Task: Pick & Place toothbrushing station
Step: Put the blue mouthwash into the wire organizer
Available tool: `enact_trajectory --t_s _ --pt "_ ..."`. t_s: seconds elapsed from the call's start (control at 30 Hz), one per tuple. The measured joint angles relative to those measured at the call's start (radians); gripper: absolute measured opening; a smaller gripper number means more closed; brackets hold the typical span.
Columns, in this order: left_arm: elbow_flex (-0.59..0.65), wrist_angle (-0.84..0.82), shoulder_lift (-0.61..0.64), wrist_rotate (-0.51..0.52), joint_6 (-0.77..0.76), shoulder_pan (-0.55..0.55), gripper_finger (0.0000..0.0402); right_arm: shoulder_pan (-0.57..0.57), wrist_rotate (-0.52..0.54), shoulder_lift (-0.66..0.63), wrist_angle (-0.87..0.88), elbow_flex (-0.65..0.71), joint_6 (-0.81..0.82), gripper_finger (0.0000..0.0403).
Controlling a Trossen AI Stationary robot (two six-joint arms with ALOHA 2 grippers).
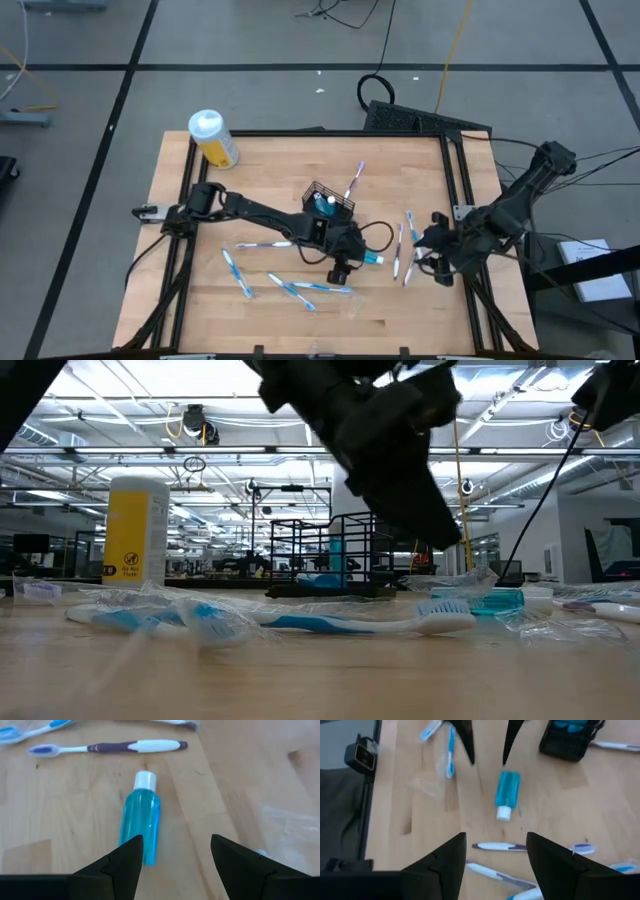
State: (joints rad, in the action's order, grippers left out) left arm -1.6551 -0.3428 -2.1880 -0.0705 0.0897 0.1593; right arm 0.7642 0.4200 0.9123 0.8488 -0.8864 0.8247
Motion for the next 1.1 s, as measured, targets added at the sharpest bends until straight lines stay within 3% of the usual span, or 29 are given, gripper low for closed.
enact_trajectory --t_s 0.23,0.77,1.1 --pt "-0.176 -0.179 -0.106 0.026 0.042 -0.005 0.0241 -0.001 0.000 0.005 0.001 0.000 -0.011 0.0199" --pt "-0.176 -0.191 -0.103 -0.007 0.049 -0.032 0.0241 0.000 -0.005 0.007 0.002 0.000 -0.033 0.0199" --pt "-0.177 -0.172 -0.164 -0.005 0.039 -0.033 0.0241 0.000 -0.006 0.007 0.002 0.000 -0.033 0.0199"
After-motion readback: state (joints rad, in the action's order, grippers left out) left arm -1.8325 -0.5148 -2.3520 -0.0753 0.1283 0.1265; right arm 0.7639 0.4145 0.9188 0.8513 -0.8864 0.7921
